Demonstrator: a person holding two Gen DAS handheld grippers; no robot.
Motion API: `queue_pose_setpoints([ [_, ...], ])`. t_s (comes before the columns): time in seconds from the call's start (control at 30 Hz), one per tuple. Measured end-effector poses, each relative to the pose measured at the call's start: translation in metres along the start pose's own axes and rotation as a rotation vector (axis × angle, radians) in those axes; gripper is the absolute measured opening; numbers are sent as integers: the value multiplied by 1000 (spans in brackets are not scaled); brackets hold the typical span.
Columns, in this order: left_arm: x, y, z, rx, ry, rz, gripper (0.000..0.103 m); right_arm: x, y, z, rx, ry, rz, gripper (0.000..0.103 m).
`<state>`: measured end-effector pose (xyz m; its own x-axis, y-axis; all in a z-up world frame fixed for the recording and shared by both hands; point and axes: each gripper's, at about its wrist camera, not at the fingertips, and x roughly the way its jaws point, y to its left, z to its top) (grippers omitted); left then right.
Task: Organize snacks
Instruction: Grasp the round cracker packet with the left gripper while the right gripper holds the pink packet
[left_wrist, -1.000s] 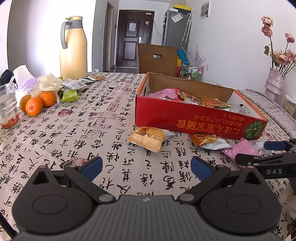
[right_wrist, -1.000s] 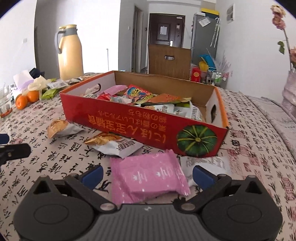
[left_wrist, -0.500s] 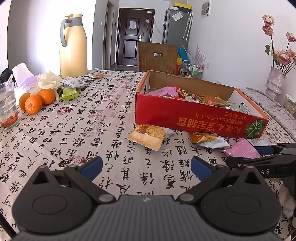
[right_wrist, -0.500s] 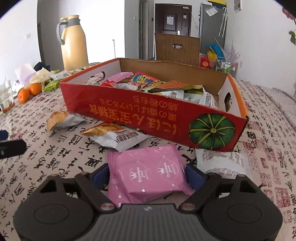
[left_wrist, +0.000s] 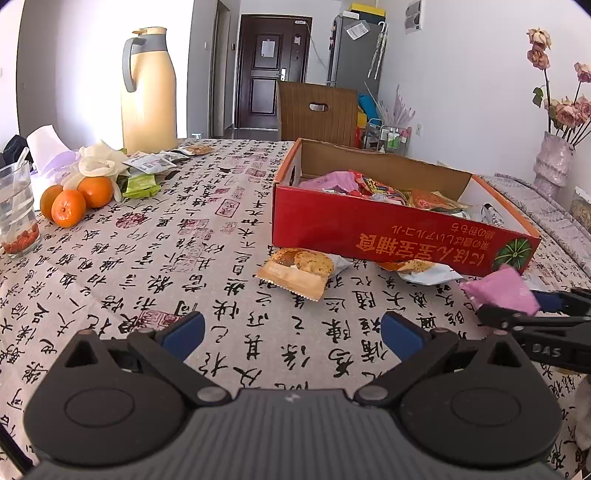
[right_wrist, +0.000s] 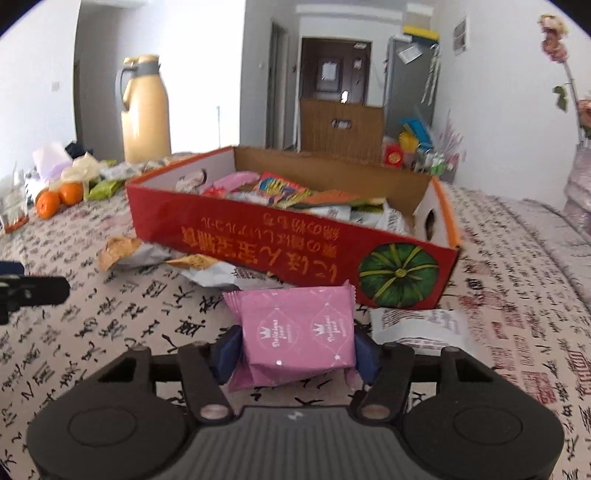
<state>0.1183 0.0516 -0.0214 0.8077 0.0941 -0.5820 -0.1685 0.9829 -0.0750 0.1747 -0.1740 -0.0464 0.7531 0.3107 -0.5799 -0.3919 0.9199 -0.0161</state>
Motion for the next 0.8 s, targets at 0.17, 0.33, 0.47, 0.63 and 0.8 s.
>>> queue_pose_setpoints([
  [0.17, 2, -3, 5, 21, 0, 4, 103, -14, -12, -4, 88, -51, -54, 61],
  [0.33, 7, -5, 13, 48, 3, 8, 103, -24, -28, -9, 161, -85, -117, 62],
  [0.47, 13, -8, 20, 81, 4, 16, 103, -26, -39, -13, 191, -90, -160, 62],
  [0.63, 26, -11, 31, 125, 11, 25, 103, -26, -47, -17, 219, -89, -185, 62],
  [0.8, 46, -14, 43, 163, 39, 25, 103, -22, -49, -19, 233, -88, -199, 62],
])
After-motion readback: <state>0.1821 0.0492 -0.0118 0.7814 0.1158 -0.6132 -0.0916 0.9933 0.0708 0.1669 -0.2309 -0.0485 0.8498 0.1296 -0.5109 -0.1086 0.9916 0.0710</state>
